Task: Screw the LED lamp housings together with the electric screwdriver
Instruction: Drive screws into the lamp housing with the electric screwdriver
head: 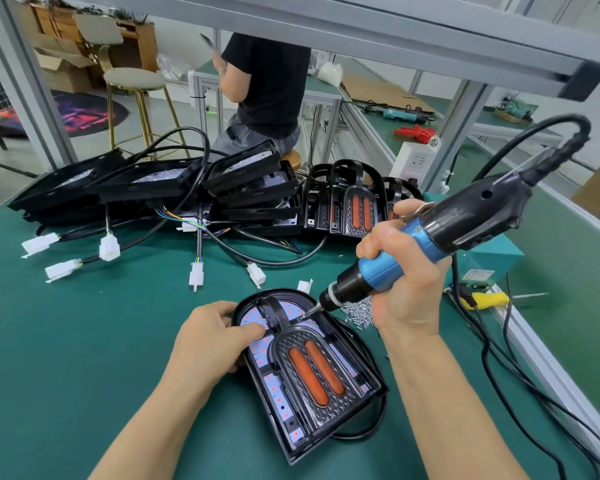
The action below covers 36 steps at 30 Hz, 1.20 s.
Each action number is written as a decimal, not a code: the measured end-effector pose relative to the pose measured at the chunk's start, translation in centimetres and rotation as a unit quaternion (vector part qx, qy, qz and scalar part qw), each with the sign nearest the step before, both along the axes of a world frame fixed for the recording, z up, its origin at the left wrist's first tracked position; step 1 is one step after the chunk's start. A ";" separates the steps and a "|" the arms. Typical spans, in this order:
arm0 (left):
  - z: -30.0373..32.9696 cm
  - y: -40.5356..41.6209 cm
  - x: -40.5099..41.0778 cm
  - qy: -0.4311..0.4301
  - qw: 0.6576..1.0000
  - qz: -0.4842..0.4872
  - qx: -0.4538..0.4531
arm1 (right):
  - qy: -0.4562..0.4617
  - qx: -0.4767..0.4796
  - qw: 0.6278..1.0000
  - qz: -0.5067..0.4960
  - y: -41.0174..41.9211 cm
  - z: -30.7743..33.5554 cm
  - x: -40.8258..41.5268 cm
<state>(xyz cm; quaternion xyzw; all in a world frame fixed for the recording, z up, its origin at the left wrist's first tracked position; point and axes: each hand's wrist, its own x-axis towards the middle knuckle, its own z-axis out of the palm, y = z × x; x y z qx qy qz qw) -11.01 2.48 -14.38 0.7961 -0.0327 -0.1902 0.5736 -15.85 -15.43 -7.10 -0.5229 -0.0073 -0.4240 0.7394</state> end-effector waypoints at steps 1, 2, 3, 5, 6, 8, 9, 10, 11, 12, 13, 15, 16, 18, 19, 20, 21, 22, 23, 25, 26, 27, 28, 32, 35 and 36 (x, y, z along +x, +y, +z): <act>0.1 0.0 0.0 0.000 1.000 -0.003 0.000 | 0.000 -0.001 1.000 0.002 0.1 0.0 0.0; 0.1 0.0 0.0 0.000 1.000 -0.005 0.001 | -0.001 -0.001 1.000 0.006 0.2 0.0 0.0; 0.1 0.0 0.0 0.001 1.000 -0.005 0.003 | -0.004 -0.005 1.000 0.012 0.4 -0.1 0.1; 0.2 0.0 0.0 0.004 1.000 -0.004 0.002 | -0.011 -0.022 0.999 0.029 0.6 -0.1 0.2; 0.2 0.0 0.0 0.006 1.000 -0.003 -0.002 | -0.011 -0.028 0.999 0.036 0.6 -0.1 0.2; 0.0 -0.1 0.1 0.007 1.000 0.000 -0.007 | -0.003 -0.028 0.999 0.041 0.4 -0.1 0.2; -0.1 -0.1 0.1 0.004 1.000 0.001 -0.007 | 0.003 -0.025 0.999 0.038 0.3 -0.1 0.2; -0.2 -0.1 0.1 0.001 1.000 0.000 -0.008 | 0.009 -0.021 0.999 0.034 0.1 -0.2 0.2; -0.2 -0.1 0.1 -0.001 1.000 0.000 -0.008 | 0.013 -0.017 0.999 0.031 0.0 -0.2 0.2; -0.3 -0.1 0.1 -0.002 1.000 0.001 -0.010 | 0.015 -0.014 0.999 0.032 0.0 -0.2 0.2; -0.3 -0.1 0.1 -0.002 1.000 0.002 -0.012 | 0.014 -0.016 0.999 0.034 -0.1 -0.2 0.3; -0.3 -0.1 0.1 -0.001 1.000 0.004 -0.017 | 0.009 -0.031 0.999 0.041 -0.2 -0.1 0.5; -0.3 -0.2 0.0 -0.001 1.000 0.005 -0.021 | 0.007 -0.035 0.998 0.045 -0.2 0.0 0.5; -0.4 -0.2 0.0 0.000 1.000 0.006 -0.028 | 0.007 -0.033 0.998 0.058 -0.3 0.0 0.7; -0.4 -0.3 0.0 0.000 0.999 0.009 -0.031 | 0.007 -0.036 0.997 0.063 -0.3 -0.1 0.7; -0.4 -0.3 0.0 0.001 0.999 0.012 -0.033 | 0.005 -0.042 0.997 0.067 -0.3 -0.1 0.7; -0.4 -0.3 0.0 0.002 0.999 0.014 -0.035 | 0.003 -0.049 0.996 0.071 -0.2 -0.1 0.7; -0.4 -0.3 0.0 0.004 0.999 0.014 -0.038 | 0.000 -0.057 0.996 0.074 -0.1 -0.1 0.7; -0.4 -0.4 -0.1 0.006 0.999 0.014 -0.040 | -0.003 -0.065 0.995 0.078 0.0 -0.1 0.7; -0.3 -0.5 -0.1 0.008 0.999 0.015 -0.040 | -0.012 -0.078 0.993 0.090 0.2 0.0 0.7; -0.3 -0.5 -0.2 0.009 0.999 0.016 -0.040 | -0.015 -0.081 0.992 0.100 0.3 0.0 0.6; -0.2 -0.5 -0.2 0.009 0.999 0.018 -0.039 | -0.018 -0.082 0.990 0.112 0.3 0.1 0.6; -0.2 -0.6 -0.2 0.008 0.999 0.019 -0.038 | -0.020 -0.084 0.989 0.123 0.4 0.2 0.6; -0.2 -0.6 -0.2 0.004 0.999 0.021 -0.037 | -0.016 -0.127 0.983 0.130 0.7 0.4 0.6; -0.2 -0.6 -0.3 0.007 0.999 0.025 -0.036 | -0.006 -0.144 0.982 0.125 1.0 0.4 0.7; -0.1 -0.6 -0.3 0.007 0.999 0.026 -0.036 | -0.005 -0.146 0.981 0.125 1.1 0.4 0.7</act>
